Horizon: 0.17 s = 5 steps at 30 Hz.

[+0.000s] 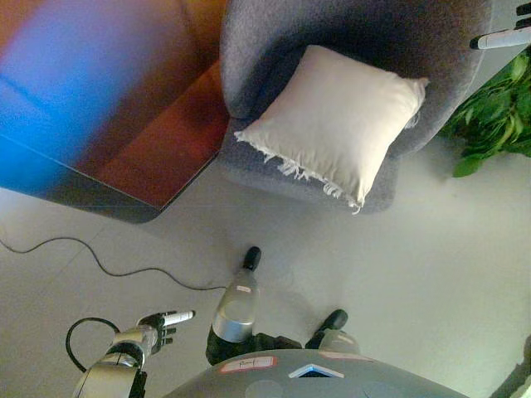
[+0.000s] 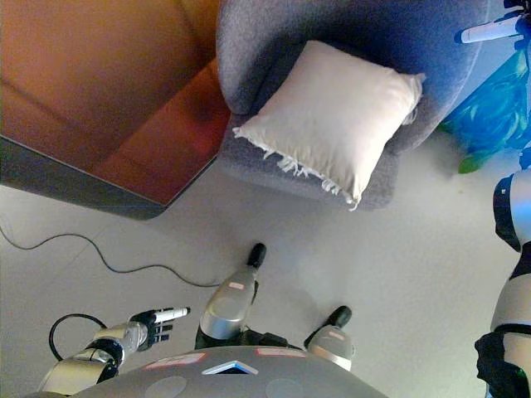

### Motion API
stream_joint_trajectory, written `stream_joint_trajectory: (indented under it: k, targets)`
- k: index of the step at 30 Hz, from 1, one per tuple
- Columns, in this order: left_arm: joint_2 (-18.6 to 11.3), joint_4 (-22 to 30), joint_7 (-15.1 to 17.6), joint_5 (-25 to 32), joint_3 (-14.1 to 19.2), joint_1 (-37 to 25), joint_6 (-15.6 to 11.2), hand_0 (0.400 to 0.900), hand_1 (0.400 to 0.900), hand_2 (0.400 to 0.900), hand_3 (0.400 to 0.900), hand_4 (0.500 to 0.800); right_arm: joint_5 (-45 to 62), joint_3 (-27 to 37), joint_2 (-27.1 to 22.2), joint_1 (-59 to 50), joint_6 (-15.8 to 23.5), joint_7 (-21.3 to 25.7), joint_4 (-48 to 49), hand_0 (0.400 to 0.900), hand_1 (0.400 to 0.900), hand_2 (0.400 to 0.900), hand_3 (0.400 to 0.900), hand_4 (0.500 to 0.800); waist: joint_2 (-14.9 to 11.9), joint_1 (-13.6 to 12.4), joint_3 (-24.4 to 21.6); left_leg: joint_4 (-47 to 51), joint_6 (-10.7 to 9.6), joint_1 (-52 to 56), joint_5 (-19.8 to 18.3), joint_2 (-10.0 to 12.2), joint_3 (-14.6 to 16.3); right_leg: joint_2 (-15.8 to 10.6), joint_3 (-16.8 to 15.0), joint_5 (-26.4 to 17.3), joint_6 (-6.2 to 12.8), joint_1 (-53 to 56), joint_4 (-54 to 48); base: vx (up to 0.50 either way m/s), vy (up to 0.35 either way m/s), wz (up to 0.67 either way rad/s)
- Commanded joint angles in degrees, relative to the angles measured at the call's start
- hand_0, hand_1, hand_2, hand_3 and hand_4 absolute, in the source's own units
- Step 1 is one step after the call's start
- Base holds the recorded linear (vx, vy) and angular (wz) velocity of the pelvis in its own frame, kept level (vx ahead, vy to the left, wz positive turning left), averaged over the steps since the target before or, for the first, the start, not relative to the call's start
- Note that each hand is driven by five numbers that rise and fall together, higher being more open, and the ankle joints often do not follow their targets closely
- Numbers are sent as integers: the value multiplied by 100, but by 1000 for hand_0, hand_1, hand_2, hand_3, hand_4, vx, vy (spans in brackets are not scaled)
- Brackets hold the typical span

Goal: Pick up the pillow and put it on the sofa.

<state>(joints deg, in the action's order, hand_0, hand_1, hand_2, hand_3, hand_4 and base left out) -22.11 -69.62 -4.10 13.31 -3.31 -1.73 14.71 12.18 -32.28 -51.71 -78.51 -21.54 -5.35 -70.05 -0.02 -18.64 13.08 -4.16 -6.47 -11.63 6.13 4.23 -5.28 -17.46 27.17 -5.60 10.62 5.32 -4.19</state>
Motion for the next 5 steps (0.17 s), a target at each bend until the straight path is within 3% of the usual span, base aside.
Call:
stream_joint_trajectory:
  k: [1, 5]
  targets:
    - [-315, -555, 288, -200, -317, 478, -68, 900, 900, 900, 900, 800, 285, -123, -629, -220, -51, 215, 149, 900, 900, 900, 900, 800, -128, -121, -833, 844, -93, 863, -184, 367, 190, -364, -158, -181, 333, 54, 105, 20, -85, -5]
    - [-378, -523, 358, -157, -215, 493, -51, 900, 900, 900, 900, 800, 249, 587, -953, 766, -166, -11, 128, 900, 900, 900, 900, 800, -210, 4, -961, 893, -77, 1002, -221, 389, 283, -297, -180, -162, 325, 155, 64, -17, -76, -9]
